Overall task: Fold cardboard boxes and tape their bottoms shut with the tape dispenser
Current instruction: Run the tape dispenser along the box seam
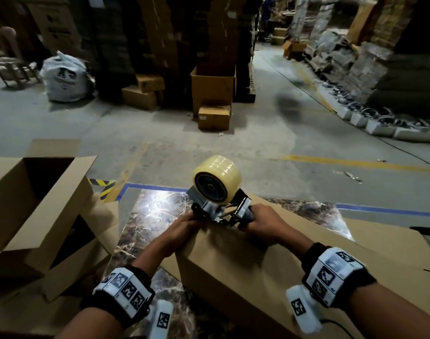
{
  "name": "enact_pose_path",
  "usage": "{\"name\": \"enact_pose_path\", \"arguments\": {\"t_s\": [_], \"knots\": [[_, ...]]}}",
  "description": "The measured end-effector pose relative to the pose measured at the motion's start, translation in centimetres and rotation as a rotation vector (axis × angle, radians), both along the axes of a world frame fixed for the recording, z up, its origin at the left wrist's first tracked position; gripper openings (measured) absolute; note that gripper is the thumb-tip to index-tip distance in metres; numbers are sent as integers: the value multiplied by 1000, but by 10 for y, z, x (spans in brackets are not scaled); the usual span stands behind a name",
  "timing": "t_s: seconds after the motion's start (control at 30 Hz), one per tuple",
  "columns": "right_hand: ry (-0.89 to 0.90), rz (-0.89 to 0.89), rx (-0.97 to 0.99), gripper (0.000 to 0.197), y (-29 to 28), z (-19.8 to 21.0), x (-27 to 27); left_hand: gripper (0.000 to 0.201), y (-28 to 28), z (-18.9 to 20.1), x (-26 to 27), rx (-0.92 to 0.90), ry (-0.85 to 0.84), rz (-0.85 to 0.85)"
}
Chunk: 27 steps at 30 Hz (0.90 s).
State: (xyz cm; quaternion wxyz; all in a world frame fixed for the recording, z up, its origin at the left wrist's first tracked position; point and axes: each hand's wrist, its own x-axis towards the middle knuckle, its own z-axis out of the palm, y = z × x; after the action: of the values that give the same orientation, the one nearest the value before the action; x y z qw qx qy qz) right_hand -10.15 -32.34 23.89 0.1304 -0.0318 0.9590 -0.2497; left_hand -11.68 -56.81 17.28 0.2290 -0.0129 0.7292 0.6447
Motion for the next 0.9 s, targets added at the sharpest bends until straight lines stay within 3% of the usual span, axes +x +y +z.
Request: {"name": "enact_pose_path", "arguments": {"t_s": [0.27, 0.47, 0.53, 0.6, 0.67, 0.73, 0.9], "knots": [[-44, -28, 15, 29, 34, 5, 26, 46, -3, -5, -6, 14, 81, -46], [-94, -95, -57, 26, 71, 4, 58, 51, 10, -4, -7, -419, 418, -187], [-88, -92, -50, 28, 71, 5, 60, 55, 20, -7, -7, -713, 568, -290], [-76, -85, -60, 26, 70, 6, 62, 61, 31, -4, -5, -816, 825, -422], [-65, -71, -65, 22, 71, 7, 62, 43, 37, 0, -1, -883, 871, -569], [-72, -61, -51, 22, 69, 5, 61, 31, 39, -3, 1, -943, 976, -542], [-70, -62, -55, 20, 68, 3, 57, 40, 35, 0, -1, -1056, 983, -549]]}}
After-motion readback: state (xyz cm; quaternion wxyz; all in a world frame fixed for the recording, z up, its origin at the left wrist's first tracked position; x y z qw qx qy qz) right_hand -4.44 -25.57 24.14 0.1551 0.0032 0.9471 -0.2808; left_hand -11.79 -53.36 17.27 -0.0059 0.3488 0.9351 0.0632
